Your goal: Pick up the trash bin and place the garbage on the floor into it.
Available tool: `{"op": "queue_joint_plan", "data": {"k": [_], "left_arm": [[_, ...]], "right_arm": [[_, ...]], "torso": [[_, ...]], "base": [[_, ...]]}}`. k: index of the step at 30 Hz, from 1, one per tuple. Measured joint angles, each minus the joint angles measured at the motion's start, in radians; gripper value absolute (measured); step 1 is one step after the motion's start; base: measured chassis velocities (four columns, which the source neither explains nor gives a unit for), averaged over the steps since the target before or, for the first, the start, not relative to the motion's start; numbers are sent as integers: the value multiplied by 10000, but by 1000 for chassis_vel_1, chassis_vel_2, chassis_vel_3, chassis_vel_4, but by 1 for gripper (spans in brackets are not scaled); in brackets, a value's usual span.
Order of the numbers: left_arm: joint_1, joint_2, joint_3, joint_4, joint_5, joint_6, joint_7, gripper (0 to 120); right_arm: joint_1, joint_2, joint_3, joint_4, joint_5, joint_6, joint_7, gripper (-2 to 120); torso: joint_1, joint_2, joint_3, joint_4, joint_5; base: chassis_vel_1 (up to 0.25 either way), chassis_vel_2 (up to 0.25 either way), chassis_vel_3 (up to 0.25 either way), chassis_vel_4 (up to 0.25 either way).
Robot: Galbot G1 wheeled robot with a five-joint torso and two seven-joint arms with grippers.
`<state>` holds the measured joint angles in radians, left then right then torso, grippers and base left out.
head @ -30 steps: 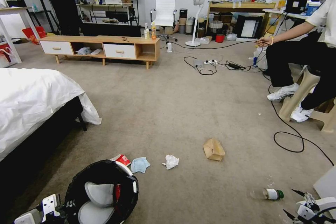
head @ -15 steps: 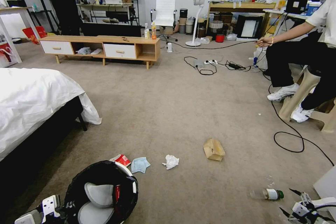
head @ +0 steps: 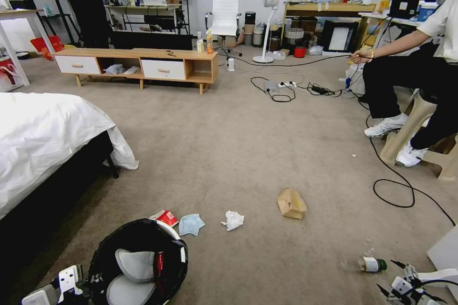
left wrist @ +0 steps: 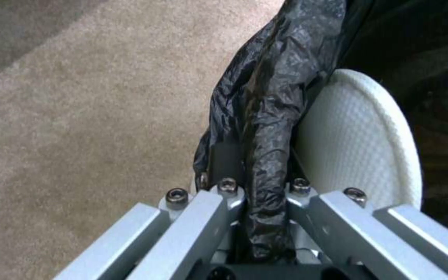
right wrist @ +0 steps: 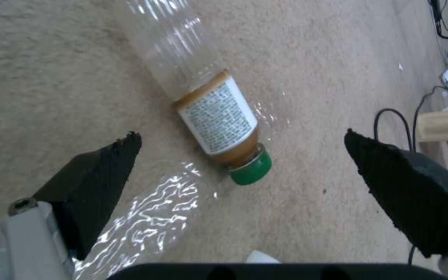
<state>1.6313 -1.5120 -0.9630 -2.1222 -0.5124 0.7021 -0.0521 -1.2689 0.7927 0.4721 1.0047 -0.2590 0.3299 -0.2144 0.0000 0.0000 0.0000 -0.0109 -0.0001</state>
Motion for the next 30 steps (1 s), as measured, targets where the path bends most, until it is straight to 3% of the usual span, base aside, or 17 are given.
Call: {"op": "queue_joint_plan", "data": {"k": [30], "left_arm": [[-29, -31, 10, 145, 82, -70, 17, 2]], "right_arm": [[1969, 738, -510, -1557, -591, 277, -5, 100]], "torso": [[0, 0, 0, 0, 0]], "base": [[0, 0, 0, 0]]}}
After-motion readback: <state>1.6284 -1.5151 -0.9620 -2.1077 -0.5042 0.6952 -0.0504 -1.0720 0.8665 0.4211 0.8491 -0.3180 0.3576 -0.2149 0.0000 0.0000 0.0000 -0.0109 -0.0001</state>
